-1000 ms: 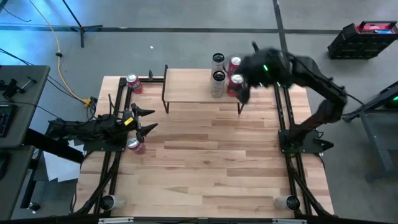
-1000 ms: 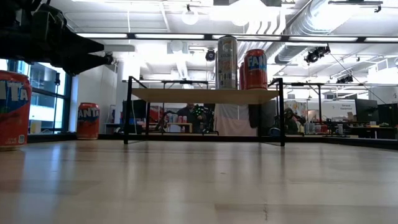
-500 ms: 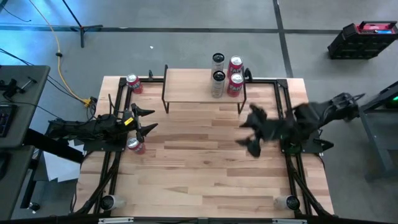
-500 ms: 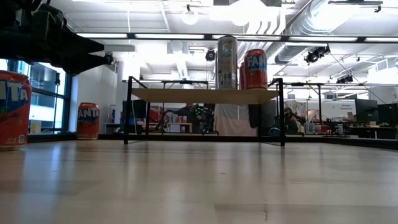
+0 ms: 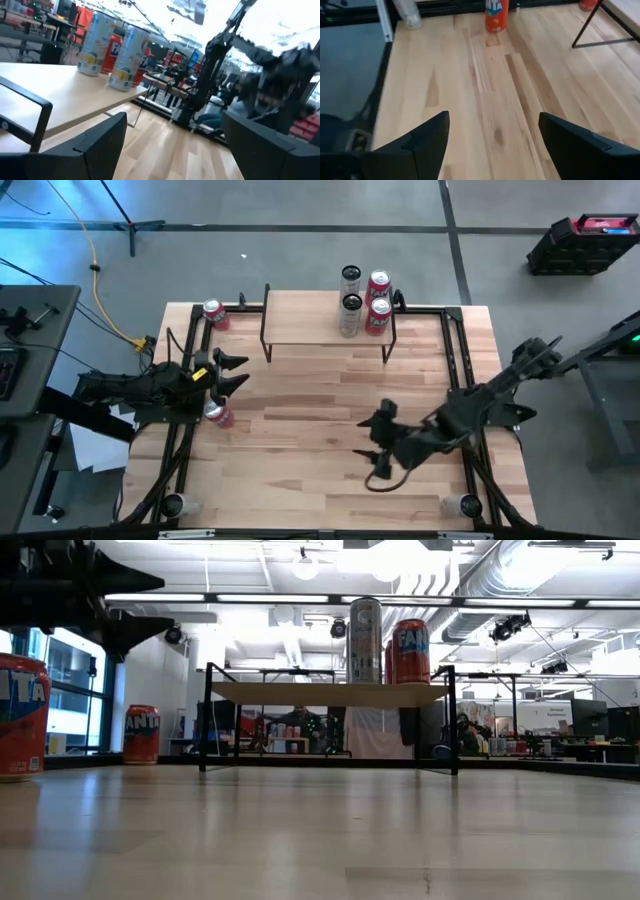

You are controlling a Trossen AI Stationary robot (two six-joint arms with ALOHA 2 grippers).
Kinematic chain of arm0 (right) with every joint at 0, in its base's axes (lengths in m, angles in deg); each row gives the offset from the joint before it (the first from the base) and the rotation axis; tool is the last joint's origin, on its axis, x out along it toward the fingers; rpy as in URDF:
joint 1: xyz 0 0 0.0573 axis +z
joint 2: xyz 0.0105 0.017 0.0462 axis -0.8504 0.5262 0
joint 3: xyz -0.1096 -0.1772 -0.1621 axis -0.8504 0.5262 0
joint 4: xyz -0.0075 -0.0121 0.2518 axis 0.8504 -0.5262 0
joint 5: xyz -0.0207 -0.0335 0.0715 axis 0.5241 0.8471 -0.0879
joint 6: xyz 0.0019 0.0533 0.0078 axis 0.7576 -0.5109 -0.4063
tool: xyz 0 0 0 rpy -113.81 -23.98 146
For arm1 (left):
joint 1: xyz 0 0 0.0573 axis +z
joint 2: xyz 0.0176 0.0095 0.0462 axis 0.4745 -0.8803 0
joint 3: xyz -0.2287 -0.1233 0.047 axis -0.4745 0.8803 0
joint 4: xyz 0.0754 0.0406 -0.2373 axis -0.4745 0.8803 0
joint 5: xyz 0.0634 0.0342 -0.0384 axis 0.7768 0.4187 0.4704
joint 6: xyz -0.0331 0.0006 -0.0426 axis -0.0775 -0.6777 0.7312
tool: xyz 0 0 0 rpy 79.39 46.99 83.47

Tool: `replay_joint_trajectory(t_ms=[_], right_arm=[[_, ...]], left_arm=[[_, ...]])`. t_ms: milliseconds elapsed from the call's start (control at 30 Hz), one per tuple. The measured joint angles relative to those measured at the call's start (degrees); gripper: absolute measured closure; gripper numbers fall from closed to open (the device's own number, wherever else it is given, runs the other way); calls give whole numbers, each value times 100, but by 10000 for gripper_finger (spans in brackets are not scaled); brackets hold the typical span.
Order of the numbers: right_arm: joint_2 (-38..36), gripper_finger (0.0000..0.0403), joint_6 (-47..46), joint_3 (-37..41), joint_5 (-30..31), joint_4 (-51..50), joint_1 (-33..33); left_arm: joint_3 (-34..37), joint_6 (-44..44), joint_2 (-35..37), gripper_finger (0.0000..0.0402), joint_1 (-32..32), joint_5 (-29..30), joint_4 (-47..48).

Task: Place canned beverage on shelf
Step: Put the bottom red soda can on the shelf

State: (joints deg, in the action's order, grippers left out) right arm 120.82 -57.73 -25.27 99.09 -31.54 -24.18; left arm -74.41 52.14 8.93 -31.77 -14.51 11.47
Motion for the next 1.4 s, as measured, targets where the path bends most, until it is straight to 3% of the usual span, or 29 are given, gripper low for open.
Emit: replay_joint_trajectory(t_ms=[233, 333, 500, 800, 1033, 1100, 1267, 1400], right_arm=[[826, 116, 1317, 328, 15, 2252, -408], [1123, 116, 1821, 330, -245, 2914, -614], [1420, 116, 2333, 330, -300, 3372, -955], [1446, 116, 3114, 330, 540, 3407, -1441], [1449, 116, 3251, 330, 311, 3186, -1755], [1474, 116, 3254, 330, 271, 3145, -1831], [1611, 116, 3475, 330, 236, 3146, -1962], [1695, 116, 3411, 330, 234, 3141, -2074]], left_arm=[[-10, 142, -10, 88, 2, -388, -248], [-133, -5, -116, 88, 0, -612, 180], [-830, -21, -678, 88, -4, -438, 923], [-2739, 1099, -2521, 88, -337, -618, 3769], [-4643, 1624, -3902, 88, -784, -405, 6493], [-5026, 2011, -4237, 88, -850, -629, 7387], [-5412, 3117, -4803, 88, -901, -1853, 8826], [-5416, 3172, -5035, 87, -901, -2265, 9543]])
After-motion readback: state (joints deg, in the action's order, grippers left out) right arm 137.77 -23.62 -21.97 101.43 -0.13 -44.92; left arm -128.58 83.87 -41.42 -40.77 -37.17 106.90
